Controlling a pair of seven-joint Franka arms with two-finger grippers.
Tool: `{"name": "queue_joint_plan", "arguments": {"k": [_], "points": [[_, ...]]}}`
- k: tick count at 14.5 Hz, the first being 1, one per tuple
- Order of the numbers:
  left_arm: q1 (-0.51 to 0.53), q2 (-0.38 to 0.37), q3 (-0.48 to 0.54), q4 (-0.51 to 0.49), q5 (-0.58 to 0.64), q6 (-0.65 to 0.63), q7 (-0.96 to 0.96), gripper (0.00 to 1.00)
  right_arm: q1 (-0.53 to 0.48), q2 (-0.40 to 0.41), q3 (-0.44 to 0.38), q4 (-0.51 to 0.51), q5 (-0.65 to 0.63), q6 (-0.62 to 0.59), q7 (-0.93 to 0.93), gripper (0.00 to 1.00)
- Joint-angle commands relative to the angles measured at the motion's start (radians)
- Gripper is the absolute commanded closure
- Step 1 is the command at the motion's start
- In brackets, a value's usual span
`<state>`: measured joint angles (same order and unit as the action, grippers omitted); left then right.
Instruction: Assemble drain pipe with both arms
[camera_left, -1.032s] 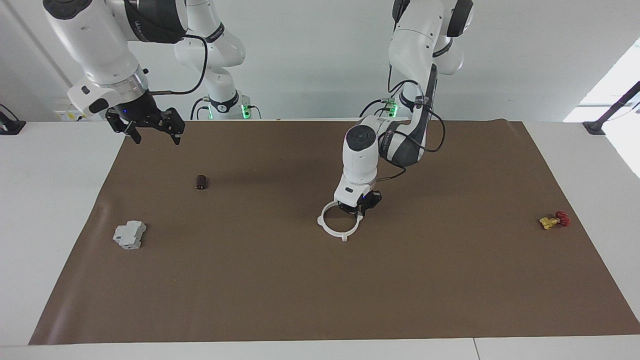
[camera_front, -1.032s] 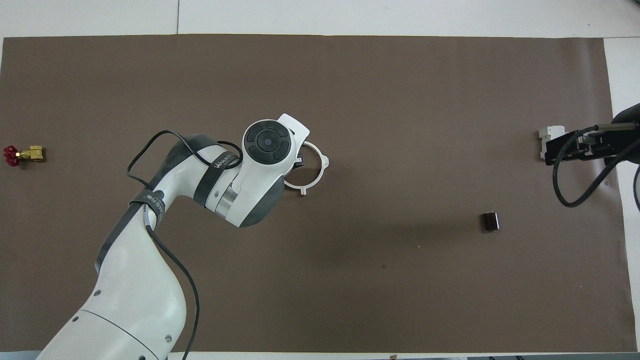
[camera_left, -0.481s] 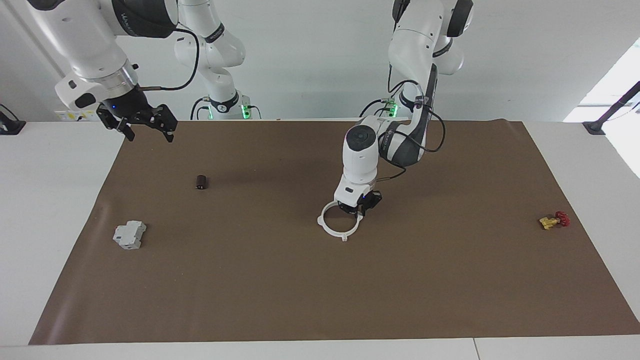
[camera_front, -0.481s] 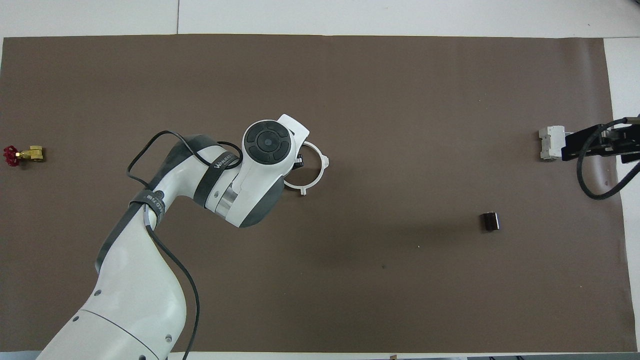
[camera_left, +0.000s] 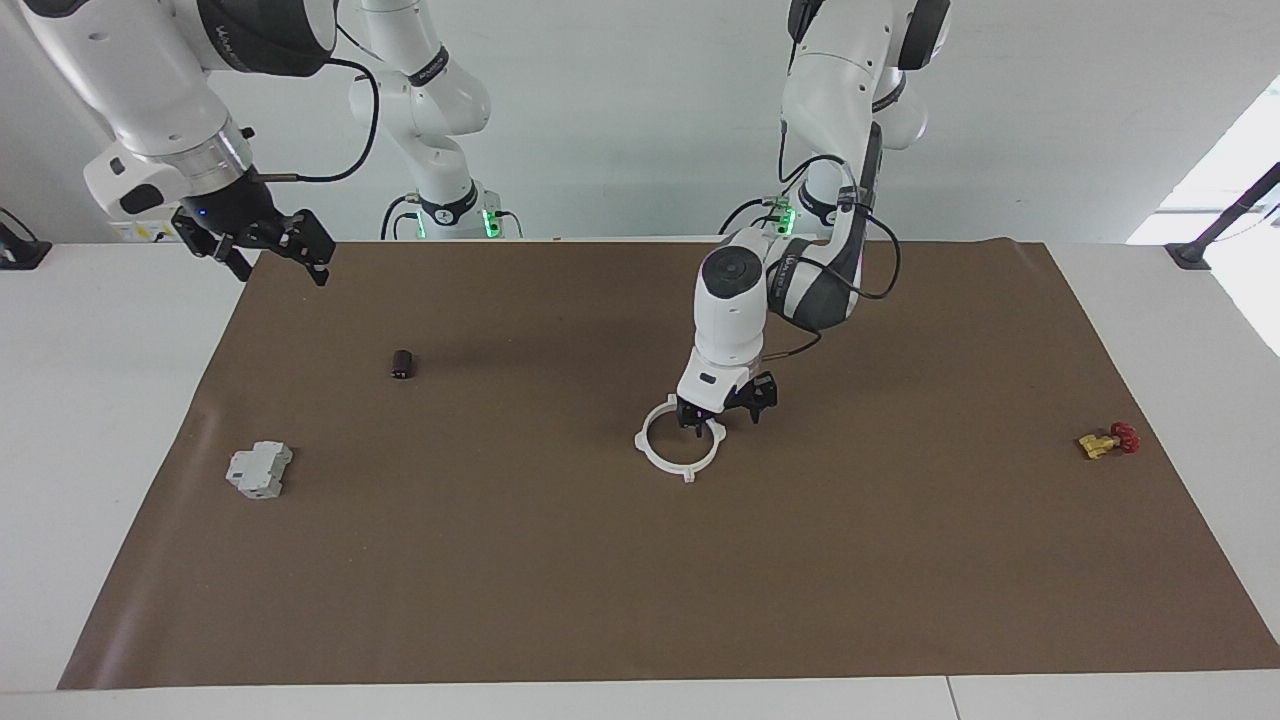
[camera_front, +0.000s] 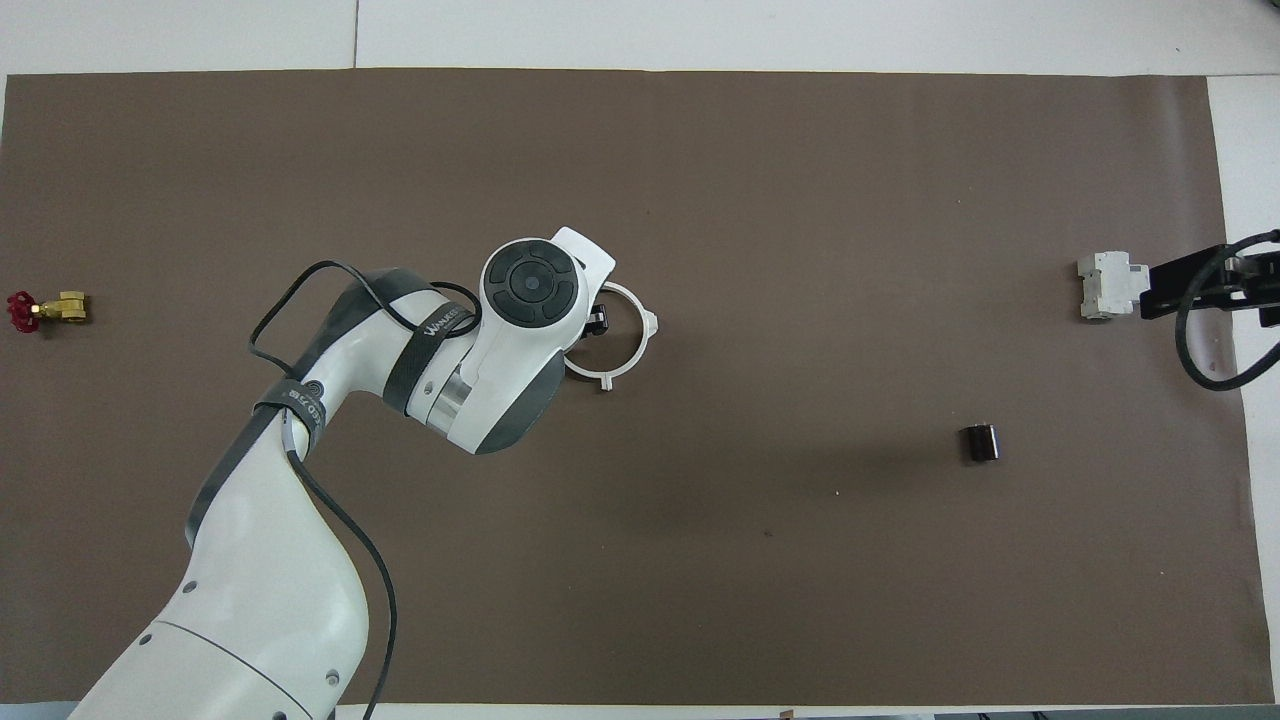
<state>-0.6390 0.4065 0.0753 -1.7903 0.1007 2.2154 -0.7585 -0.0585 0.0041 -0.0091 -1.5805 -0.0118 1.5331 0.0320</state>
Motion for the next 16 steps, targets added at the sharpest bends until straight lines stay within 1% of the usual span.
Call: {"name": "queue_joint_plan", "arguments": {"k": [1, 4, 8, 11, 14, 16], "points": [[0.074, -0.107, -0.003, -0.072, 0.022, -0.014, 0.04, 0.0, -0.015, 0.014, 0.009, 0.02, 0.018, -0.004, -0.029, 0.0], [0.159, -0.19, -0.005, -0.136, 0.016, -0.014, 0.138, 0.0, -0.014, 0.014, 0.009, 0.02, 0.018, -0.004, -0.03, 0.0], [0.315, -0.285, -0.006, -0.205, 0.011, -0.022, 0.321, 0.0, -0.003, 0.011, 0.015, 0.022, 0.007, -0.004, -0.029, 0.0], [0.431, -0.333, -0.006, -0.204, -0.019, -0.062, 0.494, 0.0, -0.004, 0.011, 0.017, 0.022, 0.006, -0.002, -0.029, 0.0], [0.548, -0.38, -0.005, -0.196, -0.1, -0.109, 0.677, 0.0, -0.003, 0.011, 0.017, 0.022, 0.007, -0.001, -0.023, 0.0], [0.585, -0.432, 0.0, -0.196, -0.102, -0.158, 0.729, 0.0, -0.003, 0.011, 0.018, 0.022, 0.006, 0.007, -0.023, 0.0]]}}
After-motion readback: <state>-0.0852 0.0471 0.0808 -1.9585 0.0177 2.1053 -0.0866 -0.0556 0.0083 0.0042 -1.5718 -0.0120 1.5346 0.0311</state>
